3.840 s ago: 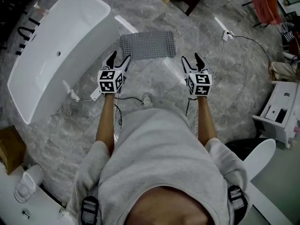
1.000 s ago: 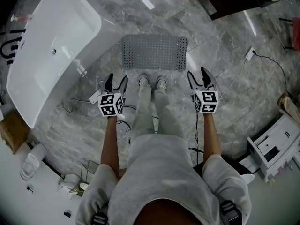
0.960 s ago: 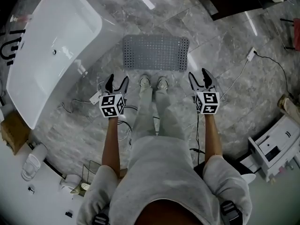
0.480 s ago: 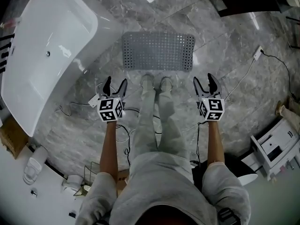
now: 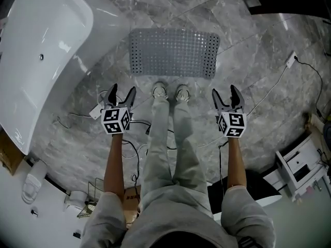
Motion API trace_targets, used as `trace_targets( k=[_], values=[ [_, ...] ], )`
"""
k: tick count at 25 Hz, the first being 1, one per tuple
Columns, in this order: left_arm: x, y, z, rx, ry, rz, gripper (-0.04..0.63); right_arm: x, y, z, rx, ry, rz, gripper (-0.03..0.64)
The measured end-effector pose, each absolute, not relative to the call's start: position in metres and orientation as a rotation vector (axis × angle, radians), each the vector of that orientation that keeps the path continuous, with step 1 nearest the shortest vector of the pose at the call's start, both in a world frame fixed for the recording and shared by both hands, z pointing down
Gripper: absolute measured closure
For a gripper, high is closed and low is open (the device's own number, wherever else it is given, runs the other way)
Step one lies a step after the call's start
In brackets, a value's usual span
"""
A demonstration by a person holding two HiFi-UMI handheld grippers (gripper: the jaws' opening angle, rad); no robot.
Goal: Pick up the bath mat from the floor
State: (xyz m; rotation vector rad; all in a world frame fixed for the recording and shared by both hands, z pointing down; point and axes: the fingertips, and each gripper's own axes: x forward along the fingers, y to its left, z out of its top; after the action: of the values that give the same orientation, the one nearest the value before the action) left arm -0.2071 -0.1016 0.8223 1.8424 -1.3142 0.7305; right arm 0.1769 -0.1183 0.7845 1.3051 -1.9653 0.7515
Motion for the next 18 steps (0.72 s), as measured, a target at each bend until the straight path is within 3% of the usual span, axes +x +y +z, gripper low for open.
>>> trace_targets(
  k=[18],
  values=[
    [-0.218, -0.073, 1.024, 1.700, -1.231, 0.798, 0.211, 0.207, -0.084, 0.984, 1.224, -1.875, 0.861, 0.273]
  ],
)
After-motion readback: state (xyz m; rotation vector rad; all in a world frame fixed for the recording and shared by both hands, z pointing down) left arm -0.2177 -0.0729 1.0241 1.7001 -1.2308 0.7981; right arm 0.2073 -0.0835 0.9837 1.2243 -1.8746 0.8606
